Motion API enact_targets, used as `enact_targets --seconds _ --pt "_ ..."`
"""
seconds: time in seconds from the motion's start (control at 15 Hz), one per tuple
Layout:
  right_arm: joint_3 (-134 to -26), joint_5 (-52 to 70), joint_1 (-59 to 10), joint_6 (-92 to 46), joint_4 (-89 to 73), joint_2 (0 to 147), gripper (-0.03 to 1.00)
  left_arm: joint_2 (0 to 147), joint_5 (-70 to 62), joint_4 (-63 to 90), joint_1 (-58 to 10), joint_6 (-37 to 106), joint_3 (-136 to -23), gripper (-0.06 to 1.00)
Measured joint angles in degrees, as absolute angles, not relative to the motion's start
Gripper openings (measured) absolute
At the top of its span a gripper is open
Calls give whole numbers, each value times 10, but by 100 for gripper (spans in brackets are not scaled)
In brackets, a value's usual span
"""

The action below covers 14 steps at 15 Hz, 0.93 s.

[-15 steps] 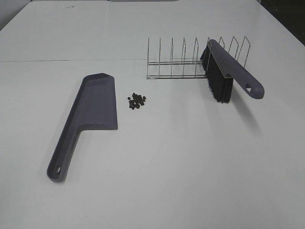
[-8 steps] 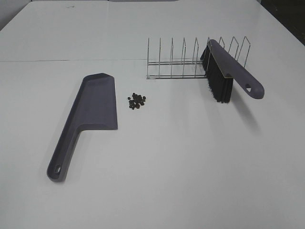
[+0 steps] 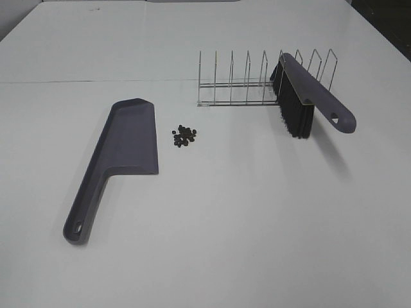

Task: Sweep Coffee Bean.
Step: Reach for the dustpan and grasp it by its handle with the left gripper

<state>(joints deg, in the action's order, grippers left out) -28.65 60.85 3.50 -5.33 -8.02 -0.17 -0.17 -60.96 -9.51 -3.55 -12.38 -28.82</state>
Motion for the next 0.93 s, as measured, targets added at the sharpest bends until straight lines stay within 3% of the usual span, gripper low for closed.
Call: enact_targets --seconds 0.93 --pt "-286 608 35 -53 -80 -2 79 -2 -610 -95 -36 -124 -288 71"
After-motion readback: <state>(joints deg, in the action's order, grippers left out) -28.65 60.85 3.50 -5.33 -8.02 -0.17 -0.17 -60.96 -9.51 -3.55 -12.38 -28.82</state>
